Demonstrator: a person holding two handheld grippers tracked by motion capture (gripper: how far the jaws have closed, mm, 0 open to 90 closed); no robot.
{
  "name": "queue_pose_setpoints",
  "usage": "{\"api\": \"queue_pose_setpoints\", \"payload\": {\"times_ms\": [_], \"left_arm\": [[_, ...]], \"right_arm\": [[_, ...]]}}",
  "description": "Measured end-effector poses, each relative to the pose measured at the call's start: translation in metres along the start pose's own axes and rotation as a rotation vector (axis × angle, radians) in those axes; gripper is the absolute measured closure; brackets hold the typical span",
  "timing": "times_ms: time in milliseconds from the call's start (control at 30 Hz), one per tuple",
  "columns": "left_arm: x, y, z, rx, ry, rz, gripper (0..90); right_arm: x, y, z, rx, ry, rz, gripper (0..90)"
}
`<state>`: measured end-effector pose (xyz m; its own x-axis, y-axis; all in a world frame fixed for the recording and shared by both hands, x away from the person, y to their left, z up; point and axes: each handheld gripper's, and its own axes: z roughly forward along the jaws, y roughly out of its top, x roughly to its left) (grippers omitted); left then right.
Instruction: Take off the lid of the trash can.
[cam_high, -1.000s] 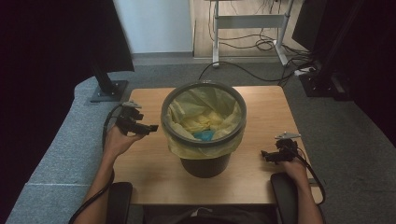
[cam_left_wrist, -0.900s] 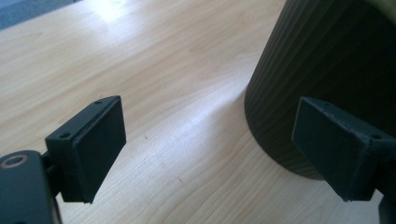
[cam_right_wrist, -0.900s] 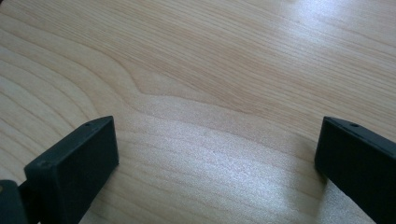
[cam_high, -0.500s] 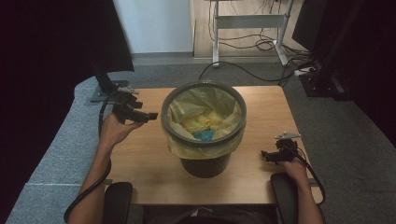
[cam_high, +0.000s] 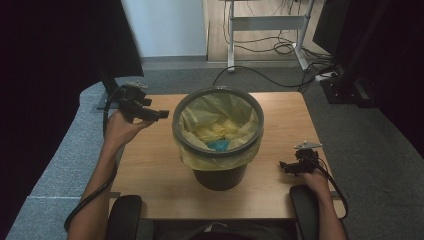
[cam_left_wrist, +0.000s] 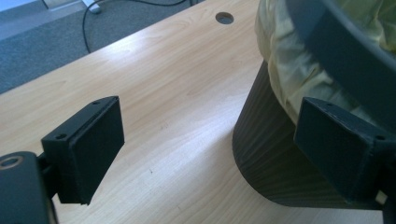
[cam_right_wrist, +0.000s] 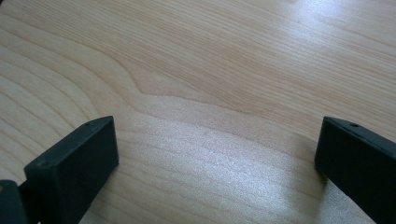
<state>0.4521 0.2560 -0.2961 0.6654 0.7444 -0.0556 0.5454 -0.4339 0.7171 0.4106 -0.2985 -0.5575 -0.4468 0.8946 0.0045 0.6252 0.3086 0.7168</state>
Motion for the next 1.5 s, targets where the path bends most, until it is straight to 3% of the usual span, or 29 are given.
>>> {"api": "queue_pose_setpoints", "payload": {"times_ms": [167,467,833,967,1200,1433,1500], "left_arm": [[-0.005,0.016,-0.008,-0.012,0.000,0.013,9.2],[-0.016,0.042,-0.009,-0.022,-0.042,0.028,14.4],[-0.030,0.068,0.011,0.034,-0.038,0.048,23.4],[-0.033,0.074,0.022,0.067,-0.057,0.060,32.0],[-0.038,0.081,0.040,0.129,-0.050,0.092,48.5],[-0.045,0.083,0.044,0.166,-0.078,0.092,74.8],[-0.047,0.084,0.044,0.174,-0.064,0.082,76.6]], "right_arm": [[0.000,0.000,0.000,0.000,0.001,0.000,0.0],[0.000,0.000,0.000,0.000,0.001,0.000,0.0],[0.000,0.000,0.000,0.000,0.003,-0.002,0.0],[0.000,0.000,0.000,0.000,0.004,-0.003,0.0],[0.000,0.000,0.000,0.000,0.005,-0.004,0.0],[0.000,0.000,0.000,0.000,0.007,-0.007,0.0],[0.000,0.000,0.000,0.000,0.008,-0.008,0.0]]}}
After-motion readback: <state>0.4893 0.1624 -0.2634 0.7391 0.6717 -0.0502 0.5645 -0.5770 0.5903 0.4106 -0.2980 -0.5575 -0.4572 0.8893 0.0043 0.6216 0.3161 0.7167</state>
